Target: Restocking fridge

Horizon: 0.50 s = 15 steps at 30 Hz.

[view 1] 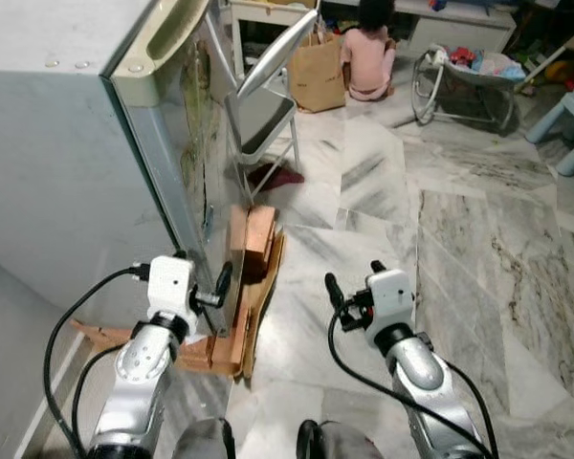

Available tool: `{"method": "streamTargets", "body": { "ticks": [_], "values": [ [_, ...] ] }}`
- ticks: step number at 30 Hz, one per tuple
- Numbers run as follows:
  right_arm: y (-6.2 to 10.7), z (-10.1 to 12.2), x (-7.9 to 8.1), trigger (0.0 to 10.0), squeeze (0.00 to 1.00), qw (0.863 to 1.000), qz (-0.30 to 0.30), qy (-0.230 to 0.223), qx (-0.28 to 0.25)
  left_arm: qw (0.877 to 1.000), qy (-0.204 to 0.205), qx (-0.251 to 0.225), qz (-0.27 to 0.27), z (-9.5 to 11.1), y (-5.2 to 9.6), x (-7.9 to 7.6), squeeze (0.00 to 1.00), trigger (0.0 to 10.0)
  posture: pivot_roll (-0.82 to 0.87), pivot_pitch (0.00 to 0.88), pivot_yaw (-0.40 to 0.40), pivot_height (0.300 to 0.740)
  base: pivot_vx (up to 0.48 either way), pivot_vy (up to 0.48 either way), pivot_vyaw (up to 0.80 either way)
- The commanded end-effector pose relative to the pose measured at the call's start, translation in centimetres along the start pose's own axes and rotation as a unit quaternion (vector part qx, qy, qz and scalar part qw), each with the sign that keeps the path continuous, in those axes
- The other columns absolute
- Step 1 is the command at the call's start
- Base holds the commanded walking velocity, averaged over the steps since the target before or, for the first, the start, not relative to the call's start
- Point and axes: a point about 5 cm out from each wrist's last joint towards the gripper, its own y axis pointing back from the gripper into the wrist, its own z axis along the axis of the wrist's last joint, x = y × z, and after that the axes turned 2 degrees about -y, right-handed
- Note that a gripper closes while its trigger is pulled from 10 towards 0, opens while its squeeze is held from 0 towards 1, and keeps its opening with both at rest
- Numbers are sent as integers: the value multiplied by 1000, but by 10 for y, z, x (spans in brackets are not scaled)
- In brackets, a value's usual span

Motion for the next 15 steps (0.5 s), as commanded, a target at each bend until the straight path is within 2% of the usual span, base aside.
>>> {"method": "streamTargets", "body": {
  "ticks": [1, 2, 4, 7, 15],
  "values": [
    [8, -3, -13, 10000, 0, 999, -34, -18, 12, 1000, -3, -2, 11, 0, -4, 4, 0, 10000, 51, 99, -74, 740, 0, 0, 0],
    [13, -5, -17, 10000, 0, 999, -38, -20, 16, 1000, -6, -5, 14, 2, -8, 6, 0, 10000, 42, 98, -73, 740, 0, 0, 0],
    [13, -5, -17, 10000, 0, 999, -38, -20, 16, 1000, -6, -5, 14, 2, -8, 6, 0, 10000, 42, 98, -73, 740, 0, 0, 0],
    [30, -13, -27, 10000, 0, 999, -32, -9, 31, 999, -21, -9, 32, 7, -20, 14, 0, 10000, 22, 100, -81, 740, 0, 0, 0],
    [39, -16, -31, 10000, 0, 998, -36, -10, 42, 999, -19, -12, 45, 9, -26, 17, 0, 10000, 19, 104, -85, 740, 0, 0, 0]
  ]
}}
